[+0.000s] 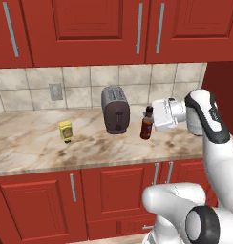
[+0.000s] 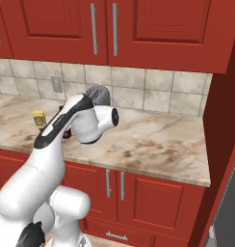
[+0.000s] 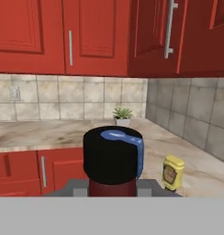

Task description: Place the condiment bottle and mustard from the counter to the top shelf of the fridge. If the existing items in the fridge are on the top shelf, move them to other shelves.

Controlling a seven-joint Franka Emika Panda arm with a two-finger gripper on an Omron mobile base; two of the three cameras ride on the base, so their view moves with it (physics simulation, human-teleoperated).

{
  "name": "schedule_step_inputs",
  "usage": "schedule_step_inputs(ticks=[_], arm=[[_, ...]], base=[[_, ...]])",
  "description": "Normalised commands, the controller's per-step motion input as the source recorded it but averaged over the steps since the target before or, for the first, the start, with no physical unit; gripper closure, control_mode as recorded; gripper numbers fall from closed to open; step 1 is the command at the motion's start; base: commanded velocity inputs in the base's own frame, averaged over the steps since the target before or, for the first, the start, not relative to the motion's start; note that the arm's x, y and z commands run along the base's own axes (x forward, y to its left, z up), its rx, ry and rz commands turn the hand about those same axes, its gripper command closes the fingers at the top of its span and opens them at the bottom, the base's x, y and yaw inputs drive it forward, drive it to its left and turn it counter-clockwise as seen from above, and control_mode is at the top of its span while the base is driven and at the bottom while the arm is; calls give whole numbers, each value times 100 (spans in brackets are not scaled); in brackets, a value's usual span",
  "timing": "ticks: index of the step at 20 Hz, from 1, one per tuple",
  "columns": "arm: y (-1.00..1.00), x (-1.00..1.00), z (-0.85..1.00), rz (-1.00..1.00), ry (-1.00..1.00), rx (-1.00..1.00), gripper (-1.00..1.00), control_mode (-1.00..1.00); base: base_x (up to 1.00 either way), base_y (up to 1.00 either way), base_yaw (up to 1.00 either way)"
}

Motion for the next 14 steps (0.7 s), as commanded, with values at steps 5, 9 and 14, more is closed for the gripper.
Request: schedule_step_inputs(ticks=[5, 9, 14], arm=[[38, -100, 93, -14, 2, 0, 100, -100], [16, -100, 99, -16, 2, 0, 100, -100], [2, -97, 55, -15, 1, 0, 100, -100]], base=[[0, 0, 0], [0, 0, 0], [0, 0, 0]])
